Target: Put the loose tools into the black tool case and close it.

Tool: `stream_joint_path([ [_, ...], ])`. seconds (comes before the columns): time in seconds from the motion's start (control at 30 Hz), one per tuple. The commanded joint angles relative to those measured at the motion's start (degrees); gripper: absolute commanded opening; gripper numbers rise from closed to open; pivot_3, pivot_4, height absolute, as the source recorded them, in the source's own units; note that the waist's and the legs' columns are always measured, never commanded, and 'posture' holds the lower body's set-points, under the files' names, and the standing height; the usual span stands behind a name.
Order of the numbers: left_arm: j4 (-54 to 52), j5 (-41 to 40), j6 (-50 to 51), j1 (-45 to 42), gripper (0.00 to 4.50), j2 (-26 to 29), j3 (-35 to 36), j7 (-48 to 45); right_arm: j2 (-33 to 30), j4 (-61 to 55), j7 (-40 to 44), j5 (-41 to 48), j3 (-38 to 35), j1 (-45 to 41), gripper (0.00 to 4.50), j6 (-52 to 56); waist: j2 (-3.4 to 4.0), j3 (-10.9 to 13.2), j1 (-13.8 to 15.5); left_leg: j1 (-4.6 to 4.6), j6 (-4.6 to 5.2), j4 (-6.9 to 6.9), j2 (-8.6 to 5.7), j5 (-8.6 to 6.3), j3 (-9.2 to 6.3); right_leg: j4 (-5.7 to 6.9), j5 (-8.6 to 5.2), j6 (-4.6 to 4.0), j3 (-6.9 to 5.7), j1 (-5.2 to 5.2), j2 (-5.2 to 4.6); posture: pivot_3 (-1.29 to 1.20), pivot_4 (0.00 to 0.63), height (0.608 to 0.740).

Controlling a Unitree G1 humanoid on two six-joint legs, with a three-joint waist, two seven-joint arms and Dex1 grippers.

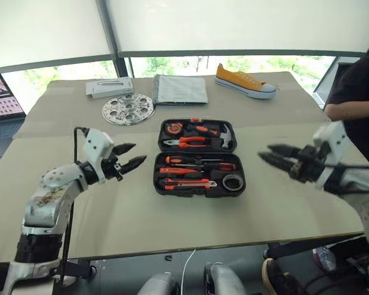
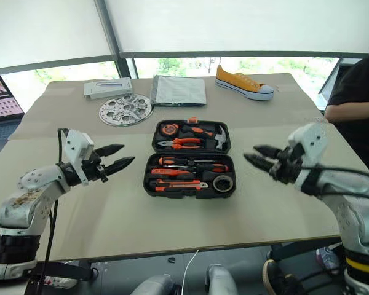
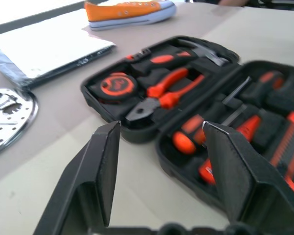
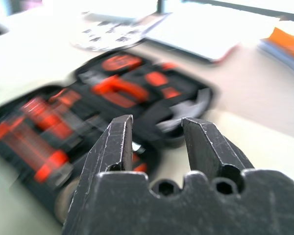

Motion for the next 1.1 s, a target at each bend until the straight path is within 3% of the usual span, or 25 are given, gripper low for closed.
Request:
stream_joint_path([
  [0.03, -3.26, -1.71, 2.61, 0.85, 2.84, 2.05, 0.51, -1.18, -1.98, -3.62, 2.76, 0.07, -1.03, 3.54, 1.95, -1.58, 0.00, 0.00, 0.04, 0.00, 0.01, 0.01, -0.01, 0.00, 0.00, 0.00, 0.00, 0.00, 0.00, 0.01, -0.01, 0.00, 0.150, 0.740],
  [0.2, -0.41, -2.40, 9.44, -2.09, 2.84, 1.20, -0.60, 2.12, -1.70, -2.92, -0.72, 0.78, 1.42, 0.49, 1.95, 2.86, -0.02, 0.01, -0.15, 0.22, -0.01, 0.01, -0.03, -0.01, 0.06, 0.00, 0.01, 0.02, 0.04, 0.16, -0.03, 0.00, 0.150, 0.740],
  [0.37, 11.12, -3.46, 22.59, -14.44, 2.84, -1.49, -3.41, 4.47, -0.72, 5.91, -5.76, -2.63, 8.49, -12.57, 1.95, 9.62, -0.06, 0.04, -0.09, 0.28, -0.02, 0.01, -0.05, 0.00, 0.06, 0.03, 0.01, 0.02, 0.02, 0.20, -0.04, 0.00, 0.150, 0.740],
  [0.47, 18.13, -0.88, 21.89, -21.47, 2.84, -3.76, -5.53, 5.45, 0.78, 11.67, -7.73, -5.63, 12.77, -19.42, 1.95, 10.89, -0.08, 0.04, 0.00, 0.25, -0.02, 0.01, -0.07, 0.00, 0.06, 0.03, 0.01, 0.01, -0.01, 0.18, -0.08, 0.00, 0.150, 0.740],
  [0.67, 18.86, 6.86, 4.70, -23.59, 2.84, -0.01, -15.98, -9.41, -0.05, 11.88, 0.11, -9.86, 20.44, -23.71, 1.95, 4.00, -0.07, 0.04, -0.64, 0.04, -0.02, -0.17, -0.05, 0.00, 0.04, 0.05, 0.01, 0.00, -0.16, -0.10, -0.07, 0.00, 0.150, 0.740],
  [0.87, 29.62, 9.07, 10.18, -31.86, 2.84, -5.01, -14.58, -2.71, 3.87, 18.68, -3.82, -13.56, 22.78, -28.90, 1.95, 7.96, -0.12, 0.07, -0.29, -0.07, -0.02, 0.16, -0.14, 0.00, 0.04, -0.08, 0.04, 0.02, -0.21, -0.09, -0.14, 0.00, 0.150, 0.740],
  [0.93, 28.63, 7.50, 12.64, -32.40, 2.84, -5.71, -13.90, -3.41, 3.82, 19.40, -3.56, -14.18, 22.45, -28.79, 1.95, 7.23, -0.12, 0.07, -0.11, -0.07, -0.03, 0.19, -0.11, 0.01, 0.01, 0.00, 0.05, 0.00, -0.19, -0.09, -0.14, 0.00, 0.150, 0.740],
  [1.1, 15.94, 4.03, 5.82, -25.03, 2.84, -1.33, -15.48, -17.22, 0.18, 9.58, 6.58, -9.69, 20.16, -22.78, 1.95, 0.96, -0.11, 0.06, -0.58, -0.45, -0.02, 0.21, -0.11, 0.01, 0.01, 0.18, 0.05, -0.02, -0.18, -0.56, -0.14, 0.00, 0.150, 0.740],
])
